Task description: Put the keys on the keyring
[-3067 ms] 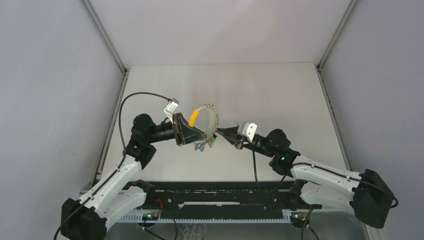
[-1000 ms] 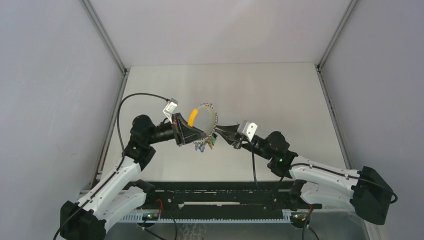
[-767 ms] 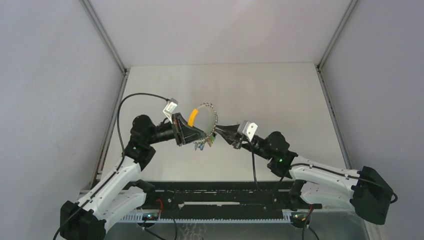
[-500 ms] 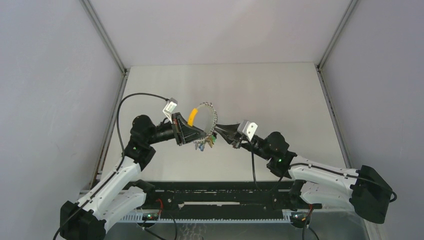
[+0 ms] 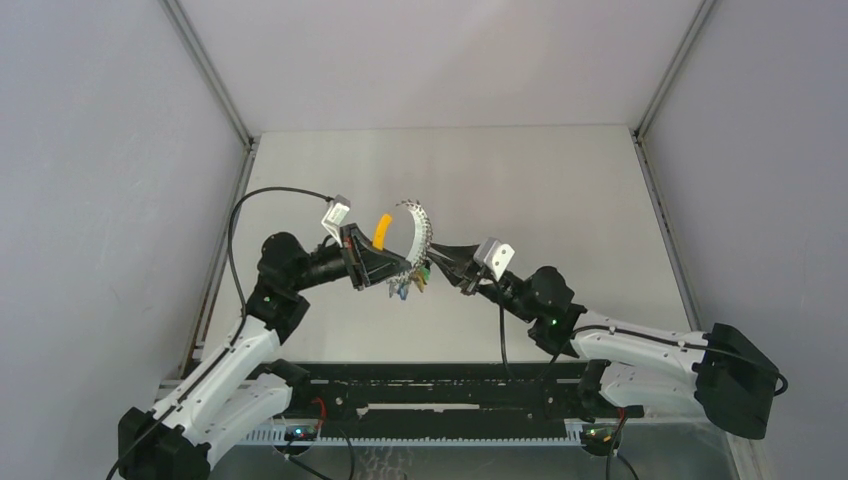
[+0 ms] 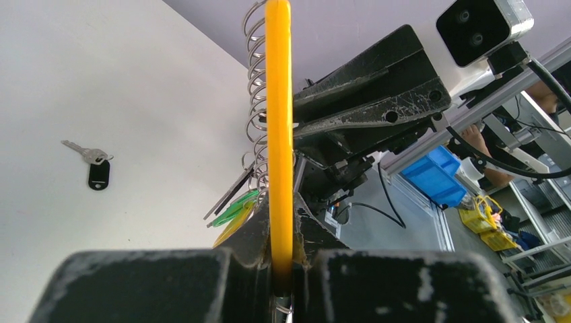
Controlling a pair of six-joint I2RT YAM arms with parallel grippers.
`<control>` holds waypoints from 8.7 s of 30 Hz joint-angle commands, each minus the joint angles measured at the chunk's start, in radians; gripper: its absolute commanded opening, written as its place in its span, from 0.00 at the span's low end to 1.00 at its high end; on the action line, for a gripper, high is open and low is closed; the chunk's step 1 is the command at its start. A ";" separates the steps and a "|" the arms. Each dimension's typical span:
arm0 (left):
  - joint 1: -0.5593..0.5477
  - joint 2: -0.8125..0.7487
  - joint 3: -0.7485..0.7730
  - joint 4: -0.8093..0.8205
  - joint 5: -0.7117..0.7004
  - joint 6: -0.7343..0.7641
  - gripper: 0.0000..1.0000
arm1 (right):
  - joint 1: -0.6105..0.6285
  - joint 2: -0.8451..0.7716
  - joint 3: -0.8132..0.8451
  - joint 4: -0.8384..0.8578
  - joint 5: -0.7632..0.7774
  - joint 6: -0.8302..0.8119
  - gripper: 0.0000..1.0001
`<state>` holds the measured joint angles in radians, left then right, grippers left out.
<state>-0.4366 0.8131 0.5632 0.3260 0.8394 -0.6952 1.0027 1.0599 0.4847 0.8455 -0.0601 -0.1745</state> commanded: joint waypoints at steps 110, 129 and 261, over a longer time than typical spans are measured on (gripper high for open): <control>-0.032 -0.091 0.042 -0.096 -0.076 0.114 0.00 | 0.057 0.009 -0.008 0.015 0.061 -0.076 0.06; -0.032 -0.076 0.044 -0.083 -0.070 0.110 0.00 | 0.057 0.000 -0.008 0.020 0.061 -0.069 0.13; -0.042 -0.082 -0.185 0.280 -0.148 -0.176 0.08 | -0.020 0.055 0.005 0.177 -0.061 -0.090 0.00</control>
<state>-0.4755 0.7395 0.3996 0.5362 0.7059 -0.8555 1.0046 1.1469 0.4587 0.9958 -0.0837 -0.2741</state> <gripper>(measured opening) 0.085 0.003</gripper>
